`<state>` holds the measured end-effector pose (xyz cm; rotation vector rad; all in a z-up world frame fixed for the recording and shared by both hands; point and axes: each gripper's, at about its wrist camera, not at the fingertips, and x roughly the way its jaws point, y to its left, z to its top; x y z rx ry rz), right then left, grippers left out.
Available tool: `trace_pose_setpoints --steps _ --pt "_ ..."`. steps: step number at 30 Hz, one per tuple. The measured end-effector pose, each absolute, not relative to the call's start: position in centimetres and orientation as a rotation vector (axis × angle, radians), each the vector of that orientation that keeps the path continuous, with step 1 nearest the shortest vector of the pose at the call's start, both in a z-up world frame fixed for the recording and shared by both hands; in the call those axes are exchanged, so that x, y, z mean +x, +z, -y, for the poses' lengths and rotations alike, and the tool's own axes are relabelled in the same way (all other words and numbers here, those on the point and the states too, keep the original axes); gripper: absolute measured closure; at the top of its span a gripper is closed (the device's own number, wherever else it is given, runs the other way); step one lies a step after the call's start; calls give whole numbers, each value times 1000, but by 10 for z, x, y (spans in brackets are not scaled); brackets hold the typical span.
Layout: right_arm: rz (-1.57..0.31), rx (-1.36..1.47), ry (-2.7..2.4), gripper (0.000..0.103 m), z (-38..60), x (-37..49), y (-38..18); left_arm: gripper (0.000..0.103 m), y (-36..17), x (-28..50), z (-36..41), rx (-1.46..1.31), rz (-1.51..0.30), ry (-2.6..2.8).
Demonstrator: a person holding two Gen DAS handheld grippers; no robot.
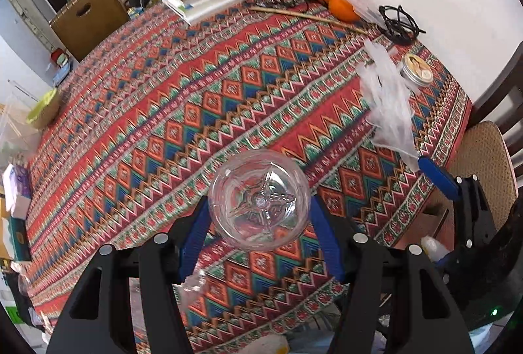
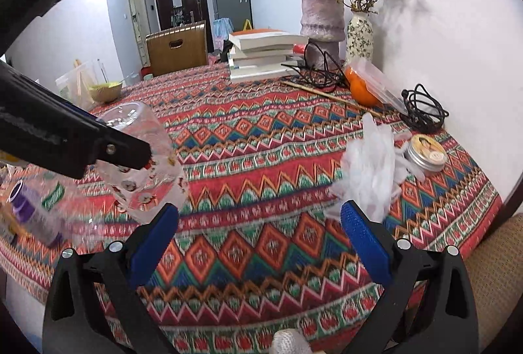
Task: Flip cup upright
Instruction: 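Close the left gripper on the clear cup and carry it toward the right gripper, then set the cup down upside down before the right gripper and open the left gripper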
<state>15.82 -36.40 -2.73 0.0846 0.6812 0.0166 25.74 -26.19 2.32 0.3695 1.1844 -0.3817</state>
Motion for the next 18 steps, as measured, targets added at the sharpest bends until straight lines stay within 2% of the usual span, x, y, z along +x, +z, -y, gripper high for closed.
trace_pose_setpoints --steps 18 --pt "-699 98 25 7 368 132 -43 42 -10 236 282 397 -1190 -364"
